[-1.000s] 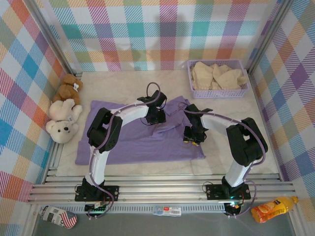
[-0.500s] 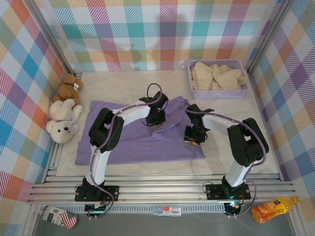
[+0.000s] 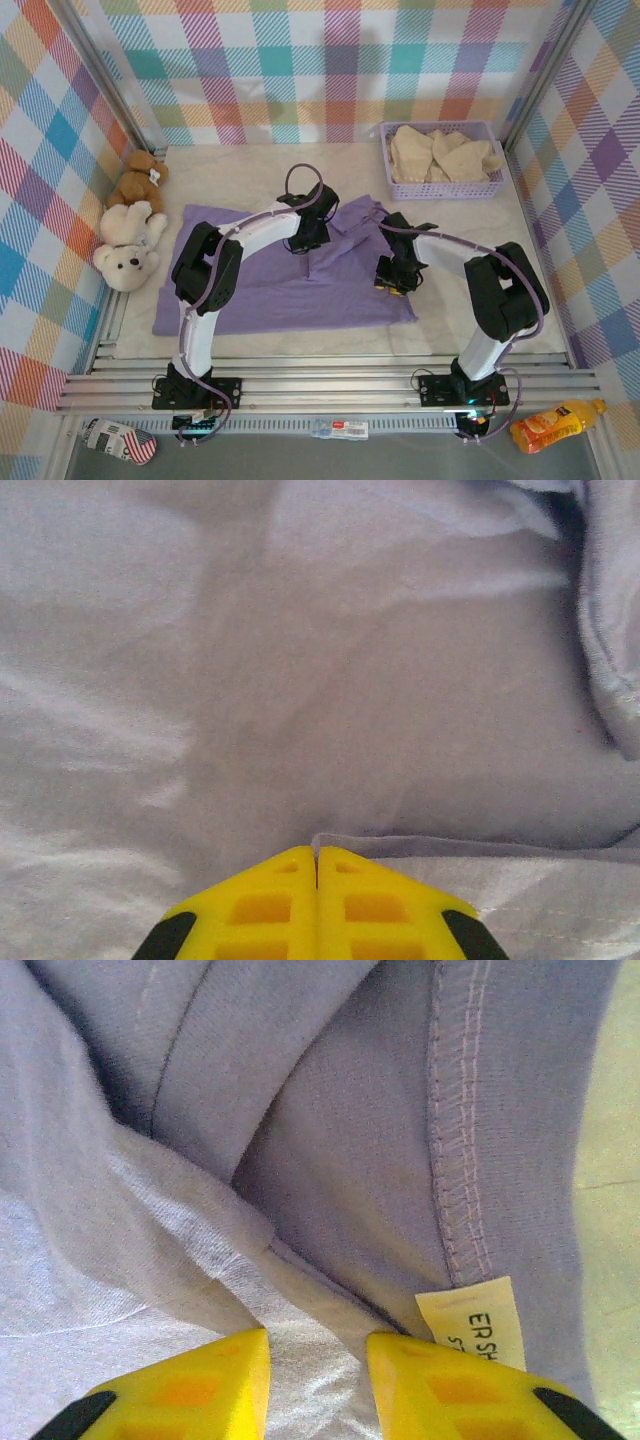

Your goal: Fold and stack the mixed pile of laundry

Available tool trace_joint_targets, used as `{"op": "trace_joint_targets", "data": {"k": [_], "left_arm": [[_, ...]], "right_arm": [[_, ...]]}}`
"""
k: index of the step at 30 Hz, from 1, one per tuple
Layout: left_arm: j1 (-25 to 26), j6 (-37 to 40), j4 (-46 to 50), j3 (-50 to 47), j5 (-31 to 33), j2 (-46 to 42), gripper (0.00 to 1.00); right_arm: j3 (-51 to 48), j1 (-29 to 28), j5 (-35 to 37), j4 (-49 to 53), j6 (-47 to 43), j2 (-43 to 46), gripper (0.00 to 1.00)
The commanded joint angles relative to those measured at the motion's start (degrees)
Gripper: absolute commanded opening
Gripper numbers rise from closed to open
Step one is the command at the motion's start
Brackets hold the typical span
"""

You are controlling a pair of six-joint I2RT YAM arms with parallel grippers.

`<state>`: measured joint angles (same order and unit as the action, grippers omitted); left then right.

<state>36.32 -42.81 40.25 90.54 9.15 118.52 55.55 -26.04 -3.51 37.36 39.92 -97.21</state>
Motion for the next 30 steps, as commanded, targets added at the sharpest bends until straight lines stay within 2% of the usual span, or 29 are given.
{"op": "trace_joint_targets", "data": {"k": [1,7,9,10,17,21,22,26,30], "left_arm": [[-0.71,-1.48,2.78,-1.23,3.42,-2.20,0.02],[-1.51,-1.77,3.40,-1.04,6.14,-2.99,0.05],[-1.78,-1.06,3.41,-0.44,5.01,-2.64,0.25],[-1.80,-0.81,4.20,0.28,4.88,-2.38,0.39],[-3.31,3.47,7.15,0.11,9.65,-5.22,0.36],[-5.47,7.43,6.60,-1.27,10.49,-8.37,0.36],[-6.27,8.76,6.07,-1.53,10.12,-9.01,0.36],[-12.58,12.17,4.09,-1.62,3.43,-10.06,0.40],[-20.16,13.24,3.13,0.46,-2.56,-9.21,0.46]], "right_arm": [[-2.90,0.53,3.13,2.50,1.30,-1.42,0.34],[-2.40,0.57,3.42,2.94,1.47,-2.02,0.34],[-2.03,0.55,3.33,3.14,1.48,-2.42,0.35],[-1.87,0.52,3.46,3.29,1.56,-2.47,0.35],[0.73,0.82,5.17,7.16,1.21,-2.76,0.36],[5.31,0.78,5.36,8.58,0.71,-0.44,0.45],[7.12,0.78,5.68,9.23,0.59,0.01,0.51],[15.40,0.82,6.79,11.05,0.57,-0.52,0.61],[23.73,1.53,9.66,10.24,0.26,-5.00,0.64]]}}
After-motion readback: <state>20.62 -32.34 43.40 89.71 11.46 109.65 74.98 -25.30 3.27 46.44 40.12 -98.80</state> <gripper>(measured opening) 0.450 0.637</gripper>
